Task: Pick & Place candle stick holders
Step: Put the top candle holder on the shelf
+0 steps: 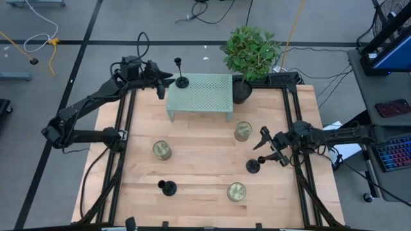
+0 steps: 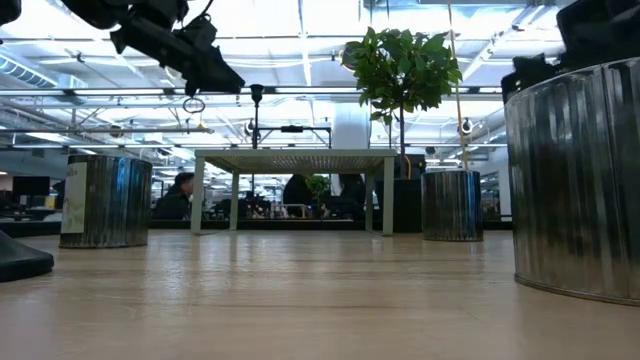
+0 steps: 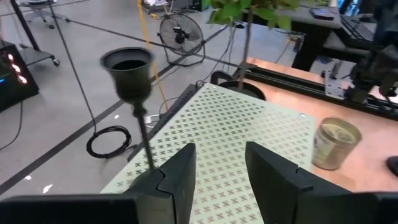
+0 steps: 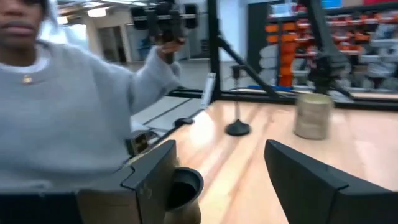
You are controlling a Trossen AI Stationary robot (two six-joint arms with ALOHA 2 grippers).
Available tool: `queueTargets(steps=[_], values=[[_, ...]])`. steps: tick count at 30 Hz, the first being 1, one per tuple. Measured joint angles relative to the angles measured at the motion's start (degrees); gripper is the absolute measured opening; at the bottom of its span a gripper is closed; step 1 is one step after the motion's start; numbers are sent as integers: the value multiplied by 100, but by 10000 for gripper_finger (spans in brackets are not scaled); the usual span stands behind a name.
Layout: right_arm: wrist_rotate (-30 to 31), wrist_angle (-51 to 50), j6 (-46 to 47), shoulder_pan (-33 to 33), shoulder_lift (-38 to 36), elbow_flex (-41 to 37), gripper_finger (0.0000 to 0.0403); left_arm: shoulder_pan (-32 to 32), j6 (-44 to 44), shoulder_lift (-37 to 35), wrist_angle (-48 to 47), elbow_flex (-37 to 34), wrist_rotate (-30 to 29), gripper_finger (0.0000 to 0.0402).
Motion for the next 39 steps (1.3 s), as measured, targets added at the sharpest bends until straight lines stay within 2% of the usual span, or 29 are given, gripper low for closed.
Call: queueTargets(steps=[5, 10, 13, 19, 23, 26, 30, 34, 39], values=[[104, -3, -143, 392, 234, -2, 258, -165, 0, -117, -89, 0, 0, 145], [916, 8, -295, 475, 340, -2, 268, -286, 0, -123, -100, 0, 0, 145], [1087, 26, -403, 475, 340, -2, 272, -358, -2, -123, -100, 0, -2, 145], [1056, 448, -453, 475, 323, -2, 270, -479, -34, -123, -98, 0, -2, 145], [606, 654, -590, 475, 232, -3, 272, -521, -37, -123, -96, 0, -7, 145], [328, 256, -556, 475, 230, -4, 271, -523, -37, -123, -98, 0, -7, 145], [483, -368, -550, 477, 309, -3, 270, -523, -22, -123, -119, 0, -7, 145], [807, -549, -520, 477, 483, -2, 269, -523, -21, -123, -128, 0, -7, 145], [807, -706, -334, 477, 812, -4, 259, -523, -17, -123, -133, 0, -7, 145]])
